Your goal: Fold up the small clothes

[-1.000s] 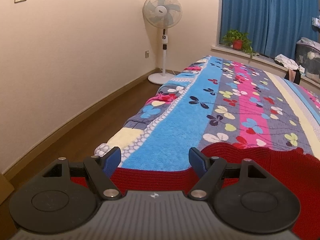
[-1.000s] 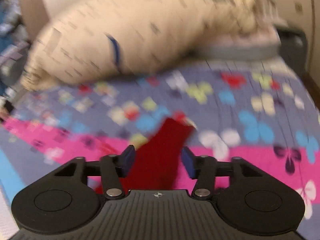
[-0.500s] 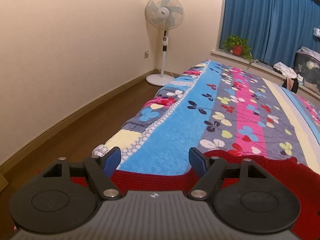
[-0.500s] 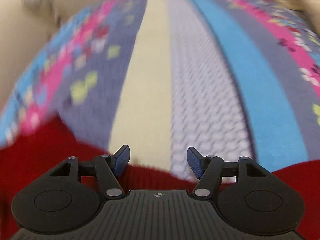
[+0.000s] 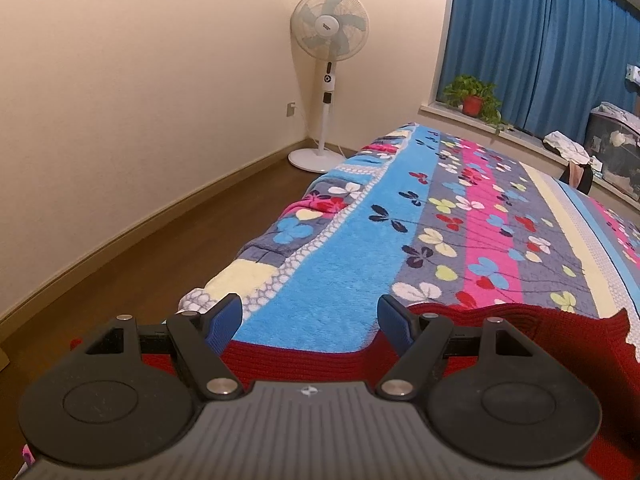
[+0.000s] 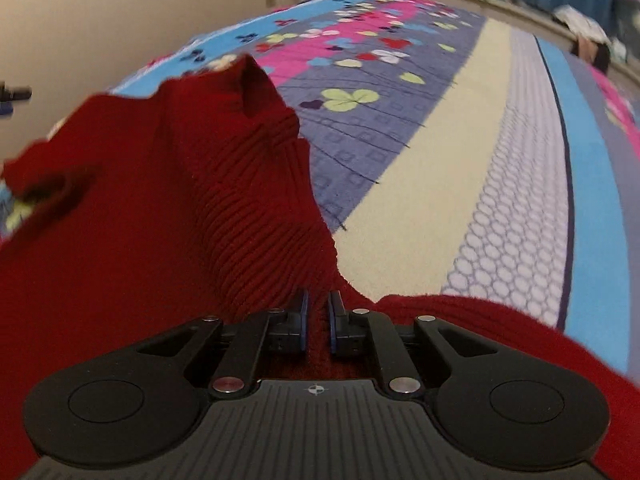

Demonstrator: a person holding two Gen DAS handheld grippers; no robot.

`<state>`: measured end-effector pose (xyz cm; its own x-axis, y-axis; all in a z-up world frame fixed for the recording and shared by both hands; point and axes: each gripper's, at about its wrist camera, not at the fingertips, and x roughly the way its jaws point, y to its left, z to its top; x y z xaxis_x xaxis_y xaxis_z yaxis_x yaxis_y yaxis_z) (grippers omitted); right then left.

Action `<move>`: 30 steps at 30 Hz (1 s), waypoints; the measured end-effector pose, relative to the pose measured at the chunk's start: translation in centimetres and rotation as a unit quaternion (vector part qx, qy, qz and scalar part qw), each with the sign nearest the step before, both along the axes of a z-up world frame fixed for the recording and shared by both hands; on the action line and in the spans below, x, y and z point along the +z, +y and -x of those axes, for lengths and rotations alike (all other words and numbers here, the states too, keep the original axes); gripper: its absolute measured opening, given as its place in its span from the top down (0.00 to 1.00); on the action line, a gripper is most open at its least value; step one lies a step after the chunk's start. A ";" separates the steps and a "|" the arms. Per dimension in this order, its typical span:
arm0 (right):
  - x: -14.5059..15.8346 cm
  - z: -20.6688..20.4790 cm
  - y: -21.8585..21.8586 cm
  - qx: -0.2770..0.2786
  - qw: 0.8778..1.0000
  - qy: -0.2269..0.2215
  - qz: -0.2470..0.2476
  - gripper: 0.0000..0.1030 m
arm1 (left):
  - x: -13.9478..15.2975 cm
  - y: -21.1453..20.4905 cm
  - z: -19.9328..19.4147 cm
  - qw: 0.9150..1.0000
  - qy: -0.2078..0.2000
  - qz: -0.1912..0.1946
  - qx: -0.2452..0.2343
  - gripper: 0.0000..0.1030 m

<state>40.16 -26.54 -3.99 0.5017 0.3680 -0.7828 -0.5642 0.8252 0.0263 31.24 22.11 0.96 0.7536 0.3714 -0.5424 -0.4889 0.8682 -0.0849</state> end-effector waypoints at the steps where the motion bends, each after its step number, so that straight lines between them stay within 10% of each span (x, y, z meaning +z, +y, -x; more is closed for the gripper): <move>1: 0.1 -0.3 0.1 -0.008 1.000 -0.007 0.000 0.84 | 0.0 0.0 0.0 1.000 0.000 0.000 0.000 0.23; 18: -3.2 -6.4 1.6 -0.009 0.998 0.068 0.001 0.66 | 0.0 0.4 0.0 1.000 -0.001 0.006 -0.001 0.23; 23: -2.8 -6.2 2.2 0.029 0.997 0.070 0.009 0.91 | 0.0 0.4 0.0 1.000 -0.002 0.007 0.000 0.23; 27: -0.5 -5.7 2.3 0.017 1.000 -0.011 0.018 0.94 | 0.1 0.4 0.0 1.000 -0.003 0.009 0.002 0.23; 30: 2.3 -6.0 0.5 -0.110 0.985 -0.135 -0.011 0.95 | 0.1 0.4 0.0 1.000 -0.004 0.009 0.001 0.23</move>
<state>46.15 -26.00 -1.67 0.7594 0.2433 -0.6034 -0.3611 0.9291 -0.0798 31.25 22.48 1.07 0.7572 0.3635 -0.5427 -0.4899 0.8656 -0.1038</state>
